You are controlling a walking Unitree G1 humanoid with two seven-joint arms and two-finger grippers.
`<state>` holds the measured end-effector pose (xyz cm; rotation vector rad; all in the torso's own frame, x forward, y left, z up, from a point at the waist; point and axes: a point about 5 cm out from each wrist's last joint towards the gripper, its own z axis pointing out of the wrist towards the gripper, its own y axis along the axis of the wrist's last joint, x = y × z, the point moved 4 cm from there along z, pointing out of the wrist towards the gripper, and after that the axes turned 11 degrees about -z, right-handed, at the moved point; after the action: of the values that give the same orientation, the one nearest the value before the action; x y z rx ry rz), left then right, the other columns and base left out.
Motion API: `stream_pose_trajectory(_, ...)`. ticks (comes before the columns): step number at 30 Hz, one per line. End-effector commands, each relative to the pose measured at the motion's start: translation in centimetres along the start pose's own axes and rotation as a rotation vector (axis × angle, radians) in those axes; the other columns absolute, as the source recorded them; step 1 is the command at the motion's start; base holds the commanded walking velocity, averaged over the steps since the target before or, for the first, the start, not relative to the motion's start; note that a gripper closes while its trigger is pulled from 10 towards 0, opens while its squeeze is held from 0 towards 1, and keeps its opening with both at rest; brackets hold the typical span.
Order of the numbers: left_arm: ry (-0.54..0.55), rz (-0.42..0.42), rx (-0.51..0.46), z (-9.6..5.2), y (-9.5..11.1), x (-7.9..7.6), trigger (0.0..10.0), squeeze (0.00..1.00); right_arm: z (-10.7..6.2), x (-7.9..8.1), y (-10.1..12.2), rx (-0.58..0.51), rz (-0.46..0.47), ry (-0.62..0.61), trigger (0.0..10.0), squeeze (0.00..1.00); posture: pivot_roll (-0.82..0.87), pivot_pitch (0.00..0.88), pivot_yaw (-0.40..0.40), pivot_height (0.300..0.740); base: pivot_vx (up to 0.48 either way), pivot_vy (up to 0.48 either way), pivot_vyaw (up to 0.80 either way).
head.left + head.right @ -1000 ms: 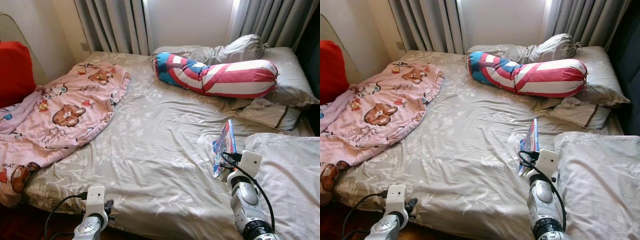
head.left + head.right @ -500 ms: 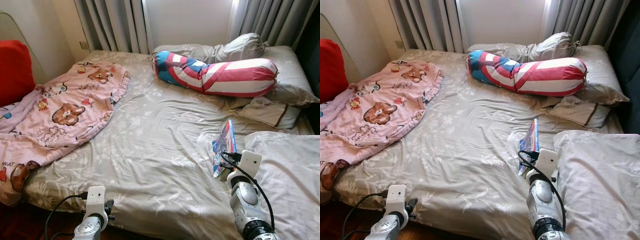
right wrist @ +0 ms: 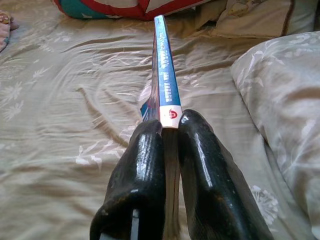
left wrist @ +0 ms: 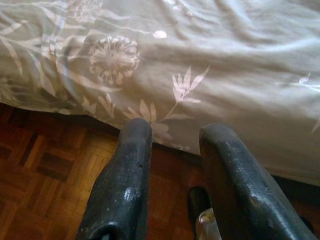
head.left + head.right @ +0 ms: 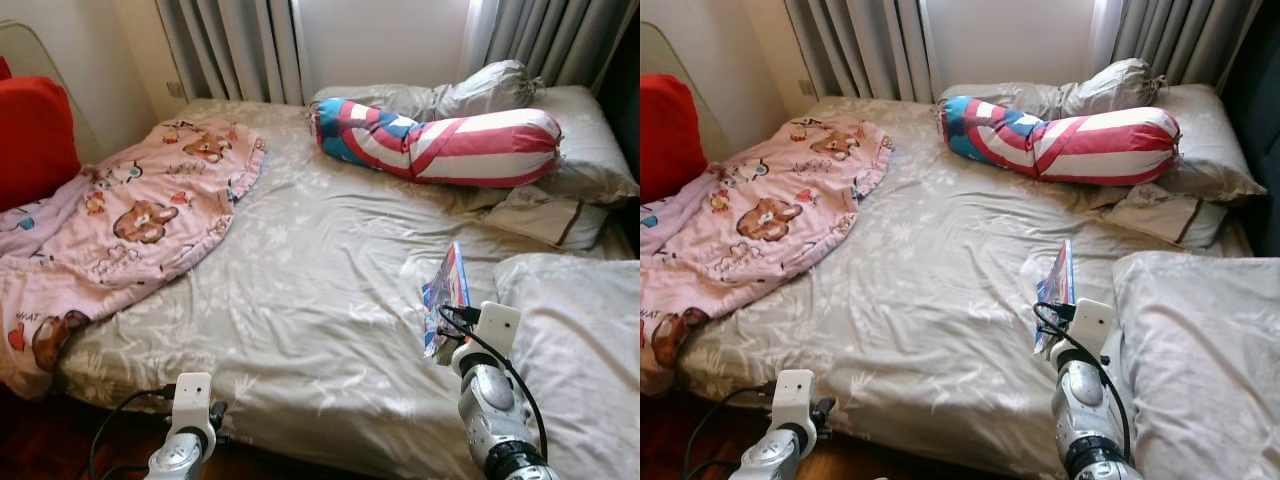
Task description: Clean up the room
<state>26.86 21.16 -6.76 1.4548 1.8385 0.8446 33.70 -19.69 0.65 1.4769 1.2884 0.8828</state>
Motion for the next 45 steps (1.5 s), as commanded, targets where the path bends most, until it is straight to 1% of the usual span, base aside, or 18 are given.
stream_pose_trajectory(1, 0.015, 0.0, 0.025, -0.2, -0.6, 0.6, 10.0, 0.0, 0.3, 0.4, 1.3, -0.05, 0.003, 0.009, 10.0, 0.0, -0.02, 0.021, 0.035, 0.666, 0.0, 0.0, 0.0)
stream_pose_trajectory(7, 0.017, 0.0, 0.027, -0.2, -0.6, 0.6, 10.0, 0.0, 0.3, 0.6, 1.2, -0.043, -0.001, 0.02, 10.0, 0.0, -0.01, 0.021, 0.033, 0.666, 0.0, 0.0, 0.0)
stream_pose_trajectory(10, 0.018, 0.0, 0.027, -0.2, -0.6, 0.6, 10.0, 0.0, 0.4, 0.7, 0.7, -0.003, -0.012, 0.026, 10.0, 0.0, -0.02, 0.02, 0.032, 0.666, 0.0, 0.0, 0.0)
stream_pose_trajectory(15, 0.017, 0.0, 0.029, -0.2, -0.7, 0.6, 10.0, 0.0, 0.3, 1.0, 0.9, -0.023, -0.011, 0.042, 10.0, 0.0, -0.02, 0.02, 0.032, 0.636, 0.0, 0.0, 0.0)
stream_pose_trajectory(18, 0.017, -0.002, 0.029, -0.2, -0.7, 0.6, 10.0, 0.0, 0.3, 1.0, 1.1, -0.04, 0.0, 0.037, 10.0, 0.0, -0.02, 0.02, 0.032, 0.636, 0.0, 0.0, 0.0)
stream_pose_trajectory(31, 0.008, -0.007, 0.019, -0.2, -0.5, 0.5, 10.0, 0.0, 0.2, 1.2, 0.9, -0.035, -0.004, 0.054, 10.0, 0.0, -0.01, 0.02, 0.033, 0.636, 0.0, 0.0, 0.0)
stream_pose_trajectory(45, 0.003, 0.002, 0.032, -0.2, -0.8, 0.4, 10.0, 0.0, 0.1, 1.5, 1.3, -0.063, -0.04, 0.071, 10.0, 0.0, -0.01, 0.022, 0.034, 0.636, 0.0, 0.0, 0.0)
